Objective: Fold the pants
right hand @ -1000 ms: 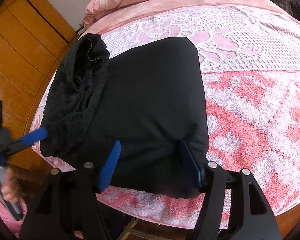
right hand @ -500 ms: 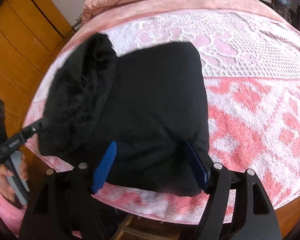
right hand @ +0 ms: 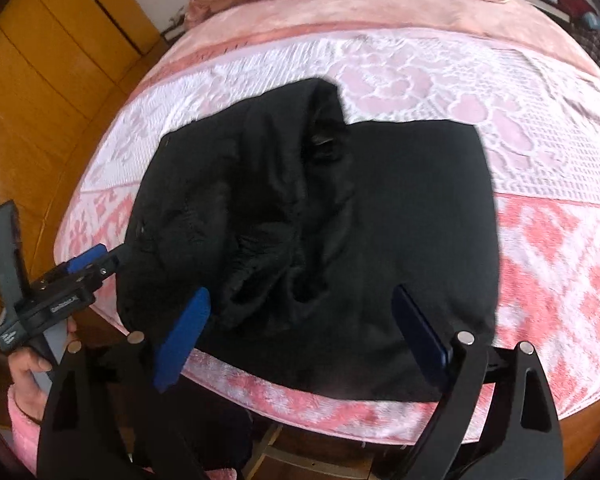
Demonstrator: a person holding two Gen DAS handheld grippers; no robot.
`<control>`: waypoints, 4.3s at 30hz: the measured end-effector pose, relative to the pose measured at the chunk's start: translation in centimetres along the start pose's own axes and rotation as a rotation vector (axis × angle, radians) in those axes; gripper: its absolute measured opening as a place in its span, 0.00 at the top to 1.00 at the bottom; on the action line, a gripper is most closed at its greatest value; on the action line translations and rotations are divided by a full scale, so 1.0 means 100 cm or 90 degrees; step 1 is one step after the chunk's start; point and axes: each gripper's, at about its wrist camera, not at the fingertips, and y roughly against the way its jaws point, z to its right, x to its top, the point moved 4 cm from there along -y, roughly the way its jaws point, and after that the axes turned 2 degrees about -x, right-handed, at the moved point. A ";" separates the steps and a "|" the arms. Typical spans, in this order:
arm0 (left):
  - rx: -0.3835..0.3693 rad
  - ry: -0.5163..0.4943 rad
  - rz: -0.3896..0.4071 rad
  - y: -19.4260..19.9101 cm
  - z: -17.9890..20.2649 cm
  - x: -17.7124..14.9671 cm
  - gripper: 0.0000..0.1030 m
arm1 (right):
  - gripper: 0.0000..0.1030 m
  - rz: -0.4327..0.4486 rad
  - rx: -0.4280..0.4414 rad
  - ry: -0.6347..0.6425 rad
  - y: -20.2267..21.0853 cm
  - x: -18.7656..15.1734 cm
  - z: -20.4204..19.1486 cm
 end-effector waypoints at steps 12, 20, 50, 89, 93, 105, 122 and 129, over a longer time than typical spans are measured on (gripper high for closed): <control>-0.003 0.029 -0.007 -0.004 -0.016 -0.004 0.09 | 0.30 -0.018 0.029 0.007 -0.028 -0.004 -0.017; -0.004 0.042 -0.014 -0.002 -0.020 -0.009 0.08 | 0.59 0.003 0.029 0.048 -0.026 -0.002 -0.033; -0.054 0.013 0.004 0.011 0.028 -0.001 0.08 | 0.75 0.139 0.079 0.036 0.110 0.001 0.025; -0.062 -0.052 -0.022 -0.006 0.069 -0.002 0.08 | 0.41 0.084 0.095 -0.116 0.050 0.034 0.139; -0.058 -0.052 -0.024 -0.010 0.070 -0.001 0.08 | 0.56 0.050 0.121 -0.136 0.028 0.050 0.150; -0.049 -0.072 0.028 0.000 0.080 0.006 0.08 | 0.91 0.035 0.142 -0.135 -0.001 0.077 0.144; -0.058 -0.116 0.086 0.030 0.105 0.009 0.06 | 0.32 0.065 0.150 -0.151 0.058 -0.017 0.136; -0.057 -0.122 0.090 0.038 0.110 0.005 0.05 | 0.30 0.036 0.163 -0.173 0.050 -0.053 0.122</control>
